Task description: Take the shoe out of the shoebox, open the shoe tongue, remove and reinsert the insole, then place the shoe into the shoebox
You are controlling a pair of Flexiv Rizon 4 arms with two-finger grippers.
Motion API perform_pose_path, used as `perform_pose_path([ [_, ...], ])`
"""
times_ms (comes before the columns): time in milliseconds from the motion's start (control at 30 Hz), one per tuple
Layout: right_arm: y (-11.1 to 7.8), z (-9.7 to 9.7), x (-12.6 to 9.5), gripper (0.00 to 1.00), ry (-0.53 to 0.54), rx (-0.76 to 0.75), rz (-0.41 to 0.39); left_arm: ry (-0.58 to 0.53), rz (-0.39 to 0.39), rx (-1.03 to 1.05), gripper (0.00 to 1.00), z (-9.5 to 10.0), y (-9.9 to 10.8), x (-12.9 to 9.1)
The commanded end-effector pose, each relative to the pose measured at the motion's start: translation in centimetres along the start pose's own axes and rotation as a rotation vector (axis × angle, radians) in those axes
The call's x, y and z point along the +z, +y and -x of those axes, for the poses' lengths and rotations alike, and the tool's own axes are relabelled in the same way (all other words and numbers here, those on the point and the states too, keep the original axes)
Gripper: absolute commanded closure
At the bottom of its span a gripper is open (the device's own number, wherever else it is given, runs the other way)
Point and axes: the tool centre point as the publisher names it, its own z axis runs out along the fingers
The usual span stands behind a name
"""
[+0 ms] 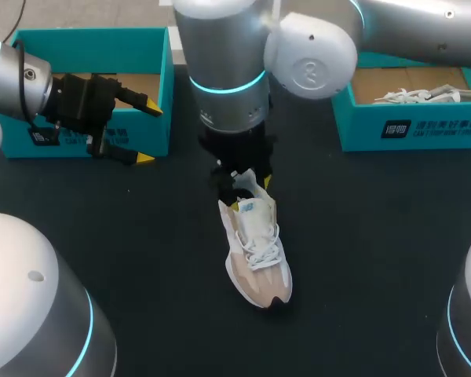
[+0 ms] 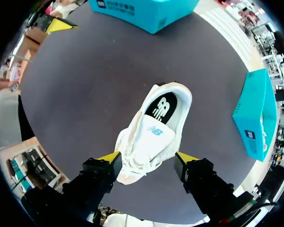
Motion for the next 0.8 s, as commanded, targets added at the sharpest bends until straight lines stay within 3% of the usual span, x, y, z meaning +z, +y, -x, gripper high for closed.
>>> perform_pose_path([
  [33, 0.7, -0.5, 0.0, 0.0, -0.123, -0.346, -0.025, 0.001, 0.001, 0.0, 0.0, 0.0, 0.0, 0.0],
  [267, 0.7, -0.5, 0.0, 0.0, -0.123, -0.346, -0.025, 0.001, 0.001, 0.0, 0.0, 0.0, 0.0, 0.0],
  [300, 1.1, 0.0, -0.1, 0.0, -0.158, -0.449, 0.012, 0.001, 0.001, 0.0, 0.0, 0.0, 0.0, 0.0],
  [400, 2.0, 1.6, -0.3, 0.0, -0.215, -0.617, 0.022, 0.001, 0.001, 0.0, 0.0, 0.0, 0.0, 0.0],
  [567, 3.8, 4.3, 0.0, 0.0, -0.256, -0.671, 0.012, 0.001, 0.001, 0.0, 0.0, 0.0, 0.0, 0.0],
  [800, 7.6, 6.2, 2.6, 0.0, -0.258, -0.803, 0.072, 0.001, 0.001, 0.0, 0.0, 0.0, 0.0, 0.0],
])
